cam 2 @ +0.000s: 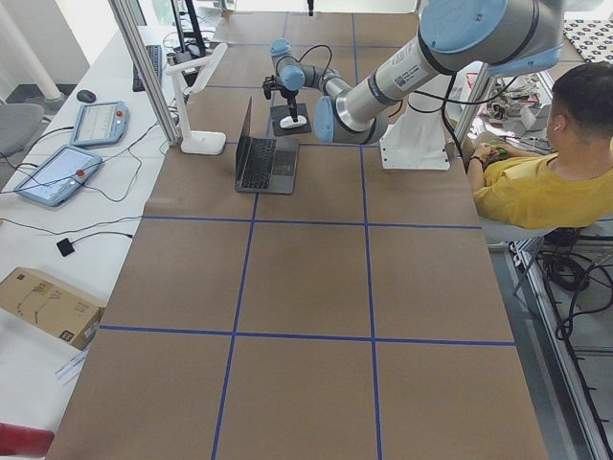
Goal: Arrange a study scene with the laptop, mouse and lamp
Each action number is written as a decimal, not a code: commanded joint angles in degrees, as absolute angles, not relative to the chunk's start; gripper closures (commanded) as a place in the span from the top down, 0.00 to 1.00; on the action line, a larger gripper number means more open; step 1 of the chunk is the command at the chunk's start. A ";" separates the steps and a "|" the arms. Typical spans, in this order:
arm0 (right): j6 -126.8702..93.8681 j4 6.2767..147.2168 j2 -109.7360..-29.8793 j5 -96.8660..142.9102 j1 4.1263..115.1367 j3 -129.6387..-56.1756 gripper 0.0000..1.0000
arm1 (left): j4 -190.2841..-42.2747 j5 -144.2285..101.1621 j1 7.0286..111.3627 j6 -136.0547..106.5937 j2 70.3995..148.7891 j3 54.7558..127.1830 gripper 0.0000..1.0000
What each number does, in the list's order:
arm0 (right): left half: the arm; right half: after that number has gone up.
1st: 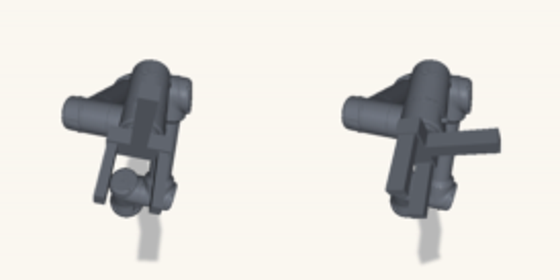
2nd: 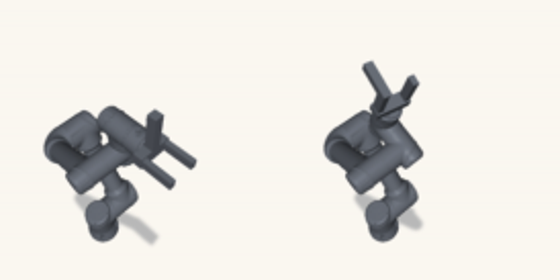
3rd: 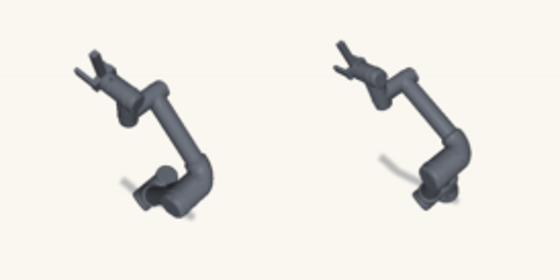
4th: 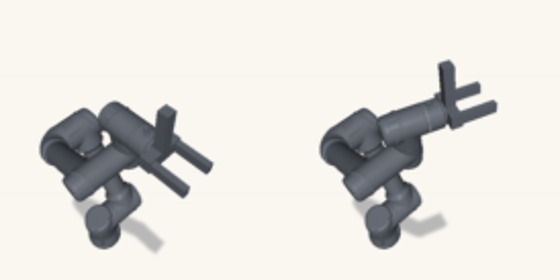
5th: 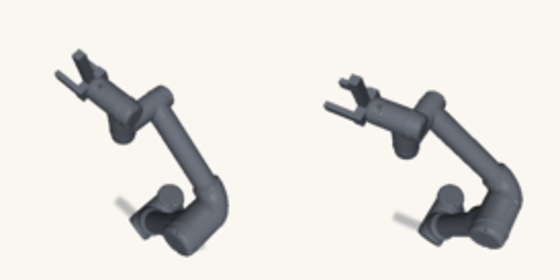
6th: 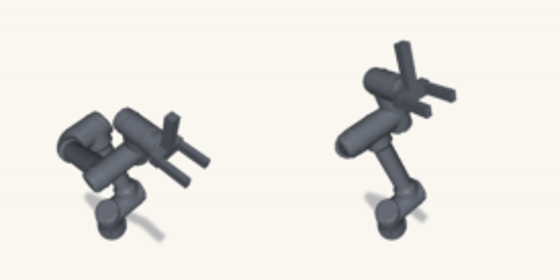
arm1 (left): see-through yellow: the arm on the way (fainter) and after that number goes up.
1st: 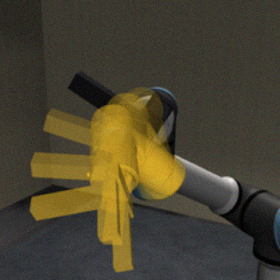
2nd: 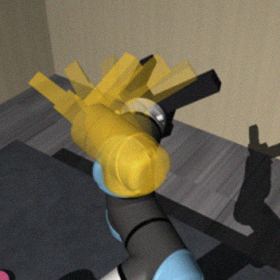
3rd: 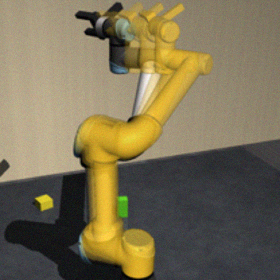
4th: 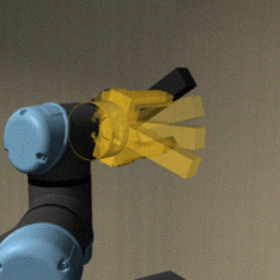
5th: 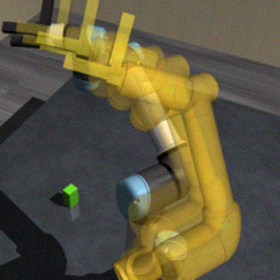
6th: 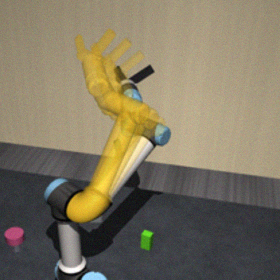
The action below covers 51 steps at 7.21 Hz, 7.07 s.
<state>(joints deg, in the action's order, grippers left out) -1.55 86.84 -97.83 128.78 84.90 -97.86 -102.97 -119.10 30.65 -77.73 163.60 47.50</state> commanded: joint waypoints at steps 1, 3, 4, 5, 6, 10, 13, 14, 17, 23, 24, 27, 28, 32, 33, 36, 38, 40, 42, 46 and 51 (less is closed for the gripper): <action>-1.58 86.84 -97.65 128.76 84.90 -97.74 1.00 | -102.92 -119.18 30.85 -77.09 163.48 48.33 0.99; -1.93 86.75 -98.17 128.50 84.90 -97.82 1.00 | -102.05 -119.71 31.99 -76.56 159.29 56.37 1.00; -2.11 86.75 -98.17 128.41 84.90 -97.82 1.00 | -99.87 -120.66 32.43 -73.16 153.86 64.26 1.00; -2.11 86.75 -98.17 128.15 84.90 -97.74 1.00 | -96.54 -123.37 34.69 -69.99 149.28 71.21 1.00; -2.11 86.75 -98.09 128.14 84.90 -97.73 1.00 | -93.98 -126.18 37.67 -66.05 143.76 78.67 1.00; -2.20 86.75 -98.26 128.23 84.82 -97.74 1.00 | -72.65 -127.18 51.28 -36.74 121.68 109.02 1.00; -2.29 86.75 -98.17 128.50 84.81 -97.73 1.00 | -71.19 -130.58 68.67 -6.17 106.48 110.31 1.00; -2.29 86.84 -98.09 128.50 84.81 -97.73 1.00 | -71.28 -130.95 74.12 2.29 100.78 110.30 1.00; -2.29 86.75 -98.17 128.50 84.81 -97.65 1.00 | -72.15 -132.79 88.64 19.67 85.13 108.64 1.00; -1.94 86.75 -97.65 128.50 84.81 -97.82 1.00 | -82.61 -133.51 93.60 19.34 76.02 105.90 1.00; -1.76 86.66 -97.56 128.58 84.81 -97.91 1.00 | -82.79 -133.51 93.69 19.25 77.50 105.82 1.00; -1.76 86.66 -97.38 128.58 84.81 -98.17 1.00 | -84.11 -133.51 93.69 19.60 77.69 105.91 1.00; -1.93 86.66 -97.38 128.58 84.81 -98.26 1.00 | -84.11 -133.42 93.69 19.34 77.78 105.91 1.00; -1.85 85.35 -97.29 128.93 84.81 -98.09 1.00 | -84.11 -133.51 93.69 19.42 77.70 106.08 1.00; -1.85 85.17 -97.29 128.94 84.73 -98.09 1.00 | -84.11 -133.51 93.69 19.42 77.70 106.17 1.00; -1.85 85.17 -97.21 129.98 84.12 -98.17 1.00 | -84.11 -133.51 93.69 19.42 77.78 106.17 1.00; -1.85 85.17 -97.21 129.99 83.67 -98.26 1.00 | -84.11 -133.51 93.69 19.42 77.78 106.43 1.00; -1.93 85.08 -97.21 130.08 83.58 -98.26 1.00 | -84.11 -133.51 93.69 19.42 77.78 106.52 1.00; -1.93 85.08 -97.12 130.17 83.50 -98.26 1.00 | -84.11 -133.51 93.69 19.42 77.78 106.61 1.00; -1.93 85.08 -96.42 130.17 83.15 -98.26 1.00 | -84.11 -133.51 93.69 19.42 77.78 106.70 1.00; -1.93 85.08 -96.42 130.34 82.27 -98.26 1.00 | -84.11 -133.59 93.69 19.42 77.78 106.96 1.00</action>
